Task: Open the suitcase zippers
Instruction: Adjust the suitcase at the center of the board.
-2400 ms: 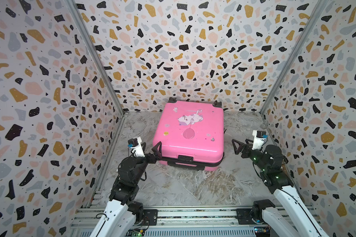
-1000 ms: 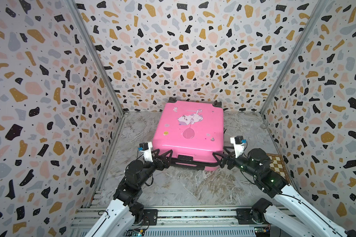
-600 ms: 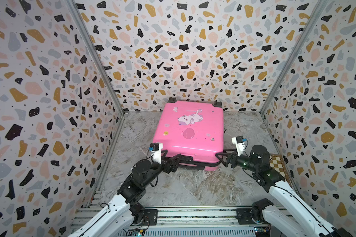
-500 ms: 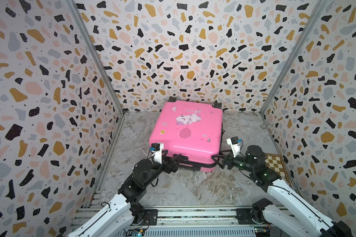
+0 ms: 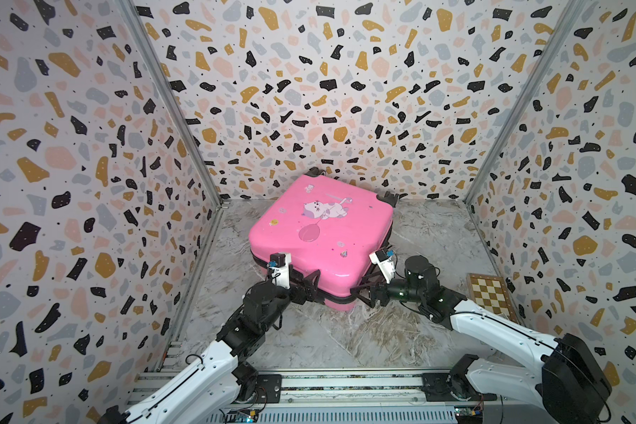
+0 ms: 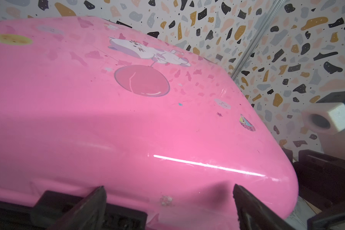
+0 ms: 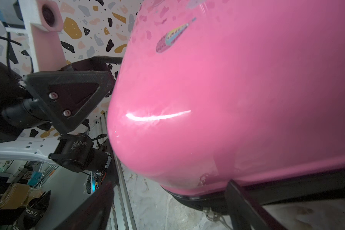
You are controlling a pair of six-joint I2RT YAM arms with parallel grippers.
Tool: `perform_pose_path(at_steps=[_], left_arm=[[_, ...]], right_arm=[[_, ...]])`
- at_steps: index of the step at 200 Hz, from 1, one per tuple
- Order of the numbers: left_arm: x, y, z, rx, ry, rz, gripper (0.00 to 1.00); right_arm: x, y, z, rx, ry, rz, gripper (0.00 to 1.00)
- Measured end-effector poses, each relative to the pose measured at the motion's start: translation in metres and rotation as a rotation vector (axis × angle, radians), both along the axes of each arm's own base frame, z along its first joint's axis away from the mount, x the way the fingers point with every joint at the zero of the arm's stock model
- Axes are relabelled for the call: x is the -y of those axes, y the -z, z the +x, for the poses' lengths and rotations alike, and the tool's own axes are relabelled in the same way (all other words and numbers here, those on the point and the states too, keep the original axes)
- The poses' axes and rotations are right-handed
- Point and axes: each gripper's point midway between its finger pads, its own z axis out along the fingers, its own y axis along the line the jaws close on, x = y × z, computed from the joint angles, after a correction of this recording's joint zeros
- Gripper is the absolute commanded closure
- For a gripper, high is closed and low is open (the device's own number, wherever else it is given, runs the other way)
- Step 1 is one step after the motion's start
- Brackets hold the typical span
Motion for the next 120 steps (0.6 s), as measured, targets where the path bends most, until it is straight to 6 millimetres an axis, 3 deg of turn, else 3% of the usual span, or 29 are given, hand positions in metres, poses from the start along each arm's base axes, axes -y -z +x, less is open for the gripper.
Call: perform_pose_path(at_steps=[60, 90, 120], left_arm=[[-0.001, 0.002, 0.001, 0.003, -0.005, 0.016, 0.01], [0.000, 0.002, 0.002, 0.002, -0.004, 0.016, 0.01], [0.000, 0.004, 0.003, -0.001, -0.006, 0.019, 0.01]], right_arm=[[0.011, -0.009, 0.002, 0.091, 0.038, -0.040, 0.07], [0.035, -0.028, 0.001, 0.172, 0.107, -0.022, 0.06], [0.063, -0.022, 0.009, 0.191, 0.217, -0.039, 0.04]])
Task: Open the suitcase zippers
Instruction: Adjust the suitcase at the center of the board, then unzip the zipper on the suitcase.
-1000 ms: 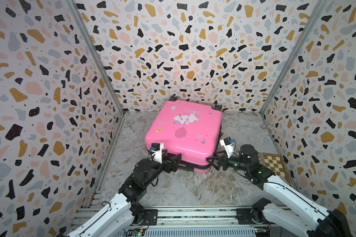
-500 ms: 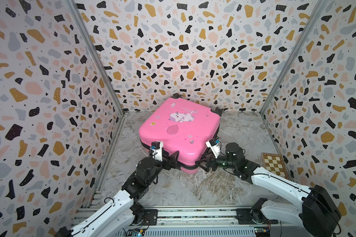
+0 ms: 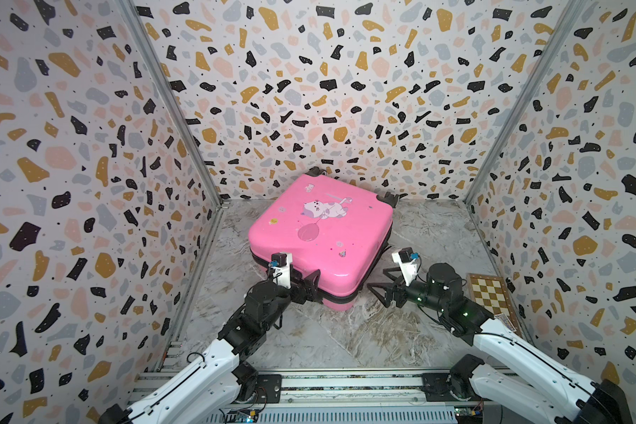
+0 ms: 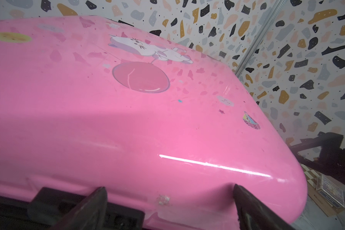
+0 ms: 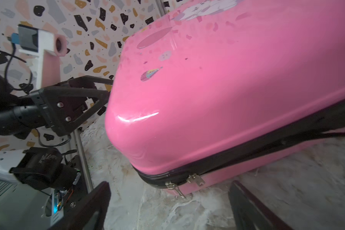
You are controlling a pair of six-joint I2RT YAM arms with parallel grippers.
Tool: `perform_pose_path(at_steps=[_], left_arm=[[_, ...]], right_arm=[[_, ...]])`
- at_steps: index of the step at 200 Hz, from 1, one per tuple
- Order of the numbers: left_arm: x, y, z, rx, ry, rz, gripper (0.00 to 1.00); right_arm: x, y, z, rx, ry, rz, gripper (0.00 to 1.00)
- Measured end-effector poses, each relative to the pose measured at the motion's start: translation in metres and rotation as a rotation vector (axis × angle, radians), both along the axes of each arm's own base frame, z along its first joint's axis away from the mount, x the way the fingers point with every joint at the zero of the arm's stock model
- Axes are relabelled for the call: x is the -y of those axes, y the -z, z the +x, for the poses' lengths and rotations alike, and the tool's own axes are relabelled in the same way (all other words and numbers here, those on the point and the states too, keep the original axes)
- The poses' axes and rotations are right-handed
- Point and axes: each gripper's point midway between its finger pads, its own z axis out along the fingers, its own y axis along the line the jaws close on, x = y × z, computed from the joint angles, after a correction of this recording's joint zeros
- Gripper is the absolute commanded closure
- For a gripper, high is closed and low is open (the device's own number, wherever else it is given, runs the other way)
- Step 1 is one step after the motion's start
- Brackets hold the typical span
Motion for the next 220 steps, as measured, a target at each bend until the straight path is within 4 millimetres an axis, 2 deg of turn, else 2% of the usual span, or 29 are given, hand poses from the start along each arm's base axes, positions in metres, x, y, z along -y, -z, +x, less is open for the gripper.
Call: perform_pose_path(at_steps=[31, 61, 109, 148, 184, 203, 220], left_arm=[[0.001, 0.002, 0.001, -0.005, 0.000, 0.004, 0.01], [0.002, 0.003, 0.003, -0.004, 0.000, 0.003, 0.01], [0.005, 0.002, 0.006, -0.006, 0.002, 0.003, 0.01], [0.005, 0.003, 0.006, -0.009, 0.003, 0.004, 0.01], [0.005, 0.002, 0.006, -0.008, 0.003, 0.004, 0.01], [0.005, 0.000, 0.006, -0.001, 0.003, -0.002, 0.01], [0.005, -0.002, 0.004, 0.001, 0.007, -0.005, 0.01]], right_arm=[[0.015, 0.026, -0.001, -0.027, 0.063, -0.029, 0.05], [0.027, 0.045, -0.005, -0.054, 0.083, -0.026, 0.18], [0.031, 0.073, -0.021, -0.078, 0.052, -0.003, 0.26], [0.023, 0.077, -0.022, -0.074, 0.011, 0.022, 0.35], [0.001, 0.085, -0.032, -0.064, -0.074, 0.006, 0.39], [-0.010, 0.090, -0.037, -0.047, -0.104, -0.015, 0.46], [-0.015, 0.097, -0.035, -0.038, -0.103, -0.038, 0.48]])
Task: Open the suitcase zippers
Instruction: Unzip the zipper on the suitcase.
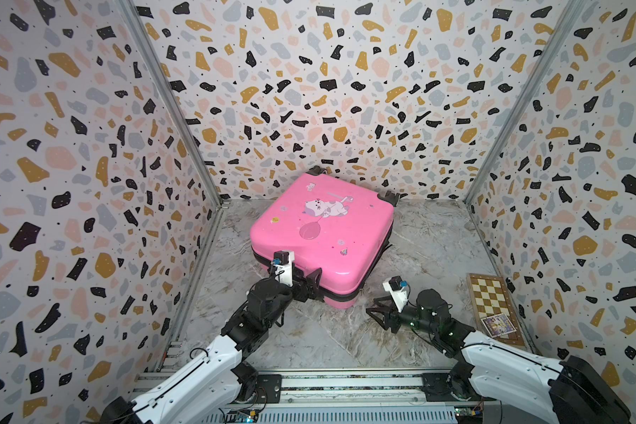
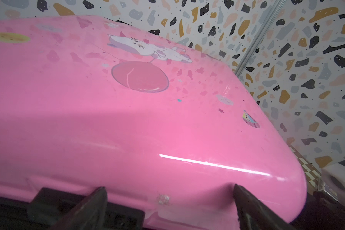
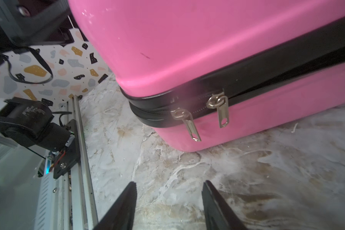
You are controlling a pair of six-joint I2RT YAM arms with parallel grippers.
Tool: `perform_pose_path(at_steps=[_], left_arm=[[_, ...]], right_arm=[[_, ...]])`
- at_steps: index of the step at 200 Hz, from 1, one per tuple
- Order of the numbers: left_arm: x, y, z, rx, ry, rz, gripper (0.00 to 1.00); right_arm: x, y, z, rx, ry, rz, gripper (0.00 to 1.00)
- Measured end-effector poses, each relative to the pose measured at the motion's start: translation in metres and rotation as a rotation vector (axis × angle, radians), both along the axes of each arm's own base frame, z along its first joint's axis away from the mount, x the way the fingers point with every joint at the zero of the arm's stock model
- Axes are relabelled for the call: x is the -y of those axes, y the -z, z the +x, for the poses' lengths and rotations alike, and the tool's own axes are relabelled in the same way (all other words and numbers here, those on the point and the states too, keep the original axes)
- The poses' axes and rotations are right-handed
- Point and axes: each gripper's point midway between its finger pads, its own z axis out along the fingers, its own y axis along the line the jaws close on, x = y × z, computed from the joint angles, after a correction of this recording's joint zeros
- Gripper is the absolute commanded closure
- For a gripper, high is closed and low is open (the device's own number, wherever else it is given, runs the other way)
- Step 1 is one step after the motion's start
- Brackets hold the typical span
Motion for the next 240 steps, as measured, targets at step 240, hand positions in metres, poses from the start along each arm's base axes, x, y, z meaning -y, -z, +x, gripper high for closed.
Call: perform_pose_path(at_steps=[240], left_arm=[[0.007, -0.006, -0.007, 0.000, 0.048, -0.037, 0.01]], right_arm=[[-0.036, 0.007, 0.034, 0.045, -0.038, 0.012, 0.86]])
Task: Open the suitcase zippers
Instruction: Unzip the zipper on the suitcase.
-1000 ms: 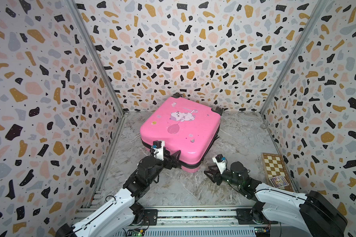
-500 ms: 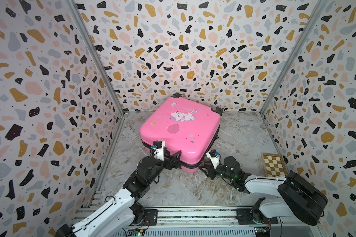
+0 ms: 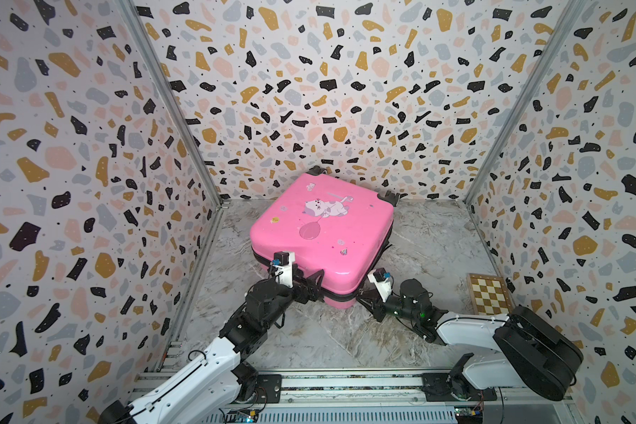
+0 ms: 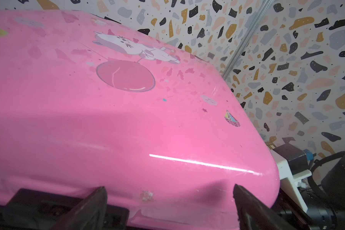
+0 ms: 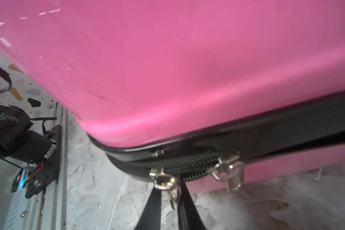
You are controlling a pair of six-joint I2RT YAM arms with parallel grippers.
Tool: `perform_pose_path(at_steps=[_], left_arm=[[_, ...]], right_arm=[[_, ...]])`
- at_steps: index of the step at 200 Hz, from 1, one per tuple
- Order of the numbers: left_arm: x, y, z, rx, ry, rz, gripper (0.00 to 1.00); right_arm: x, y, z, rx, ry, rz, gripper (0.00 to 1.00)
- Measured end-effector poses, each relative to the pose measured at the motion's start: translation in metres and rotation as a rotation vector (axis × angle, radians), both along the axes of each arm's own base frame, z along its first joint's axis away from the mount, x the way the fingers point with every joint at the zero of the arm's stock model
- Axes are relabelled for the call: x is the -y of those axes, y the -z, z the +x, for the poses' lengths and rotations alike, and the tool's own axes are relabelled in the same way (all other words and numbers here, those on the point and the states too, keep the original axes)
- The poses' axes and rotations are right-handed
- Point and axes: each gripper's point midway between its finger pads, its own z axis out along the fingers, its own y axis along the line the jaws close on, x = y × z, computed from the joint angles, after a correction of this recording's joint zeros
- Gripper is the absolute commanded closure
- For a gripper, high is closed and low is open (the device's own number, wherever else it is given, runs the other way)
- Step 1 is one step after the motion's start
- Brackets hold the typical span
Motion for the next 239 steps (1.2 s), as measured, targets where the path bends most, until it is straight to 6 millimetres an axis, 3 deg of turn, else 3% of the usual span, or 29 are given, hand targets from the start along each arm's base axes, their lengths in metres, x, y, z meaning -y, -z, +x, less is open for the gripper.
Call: perform_pose_path(at_steps=[53, 155, 239], left_arm=[[0.000, 0.000, 0.000, 0.000, 0.000, 0.000, 0.01], [0.006, 0.008, 0.002, -0.026, 0.023, 0.014, 0.01], [0.013, 0.009, 0.005, -0.032, 0.043, 0.011, 0.01]], right_arm=[[0.004, -0.005, 0.001, 0.016, 0.020, 0.004, 1.00], [0.010, -0.006, -0.009, 0.103, 0.159, -0.131, 1.00], [-0.015, -0.006, -0.031, 0.213, 0.174, -0.314, 1.00]])
